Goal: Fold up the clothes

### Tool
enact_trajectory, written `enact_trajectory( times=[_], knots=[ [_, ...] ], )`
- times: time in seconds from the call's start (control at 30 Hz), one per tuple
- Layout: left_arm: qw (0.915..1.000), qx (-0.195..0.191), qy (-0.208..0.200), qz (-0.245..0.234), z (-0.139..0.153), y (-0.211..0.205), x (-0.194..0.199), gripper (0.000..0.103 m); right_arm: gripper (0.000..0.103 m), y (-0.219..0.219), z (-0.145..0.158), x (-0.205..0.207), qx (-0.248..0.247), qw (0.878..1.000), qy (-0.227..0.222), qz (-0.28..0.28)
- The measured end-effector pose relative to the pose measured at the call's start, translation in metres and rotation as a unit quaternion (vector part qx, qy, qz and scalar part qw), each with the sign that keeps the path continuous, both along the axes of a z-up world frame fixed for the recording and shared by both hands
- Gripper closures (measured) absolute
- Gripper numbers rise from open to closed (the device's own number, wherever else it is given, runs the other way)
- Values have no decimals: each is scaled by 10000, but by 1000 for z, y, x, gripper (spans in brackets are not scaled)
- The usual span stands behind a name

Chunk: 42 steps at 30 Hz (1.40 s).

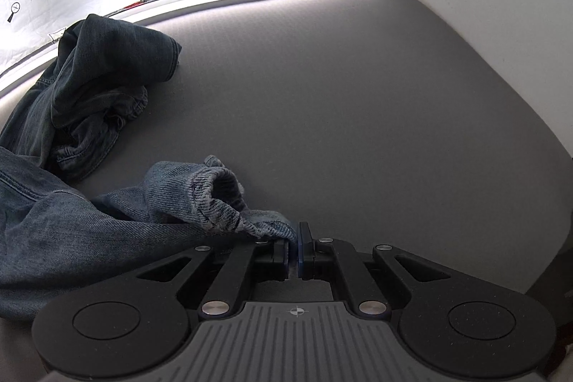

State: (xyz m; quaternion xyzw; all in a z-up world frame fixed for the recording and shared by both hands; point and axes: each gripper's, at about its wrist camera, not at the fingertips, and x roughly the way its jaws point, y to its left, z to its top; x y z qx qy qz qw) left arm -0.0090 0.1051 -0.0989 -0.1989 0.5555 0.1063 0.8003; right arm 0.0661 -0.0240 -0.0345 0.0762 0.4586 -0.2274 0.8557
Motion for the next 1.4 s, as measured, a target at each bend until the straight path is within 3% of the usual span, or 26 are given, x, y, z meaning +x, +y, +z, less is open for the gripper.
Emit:
enact_trajectory(
  times=[0.3,0.43,0.53,0.67,0.7,0.73,0.8,0.9,0.93,0.97,1.0,1.1,1.17,1.23,1.27,1.33,1.4],
  knots=[
    [9955,-226,22,-919,6,-37,-16,93,98,-39,1,-35,-103,9955,88,-934],
    [9883,315,-47,-1492,7,-61,-16,91,94,-63,-14,-41,69,9914,536,-1189],
    [9890,164,-76,-1465,9,-57,-18,88,91,-68,-19,-45,326,9899,540,-1270],
    [9944,-667,-127,-815,26,-21,-17,83,86,-53,6,-44,72,9961,-42,-878],
    [9942,-785,-244,-697,31,-13,-17,76,85,-48,15,-42,87,9971,-220,-724],
    [9944,-763,-348,-639,37,-7,-19,65,82,-43,22,-38,63,9980,-334,-532],
    [9949,-647,-547,-542,47,4,-20,59,69,-31,36,-31,19,9983,-564,-144],
    [9970,-264,-558,-461,48,3,-3,59,59,-8,52,-13,47,9948,-887,500],
    [9972,-289,-546,-427,47,5,-1,58,59,0,54,-7,90,9929,-944,716],
    [9974,-314,-519,-393,46,6,-1,57,52,10,55,0,122,9906,-975,956],
    [9977,-339,-461,-355,44,8,-3,56,42,20,56,8,108,9884,-957,1177],
    [9986,-194,-346,-350,41,5,-6,56,30,49,57,35,-243,9821,-674,1744],
    [9990,-86,-296,-335,39,3,-15,54,22,57,53,48,-538,9834,-358,1698],
    [9993,-104,-206,-310,36,6,-22,52,23,54,46,61,-355,9879,-208,1497],
    [9995,-111,-126,-279,32,7,-23,52,24,55,45,60,-84,9842,-330,1737],
    [9998,-66,109,-182,25,8,-24,52,25,60,43,58,418,9721,-562,2237],
    [9996,-13,263,-110,21,7,-24,52,25,86,39,58,335,9538,-674,2909]
  ],
)
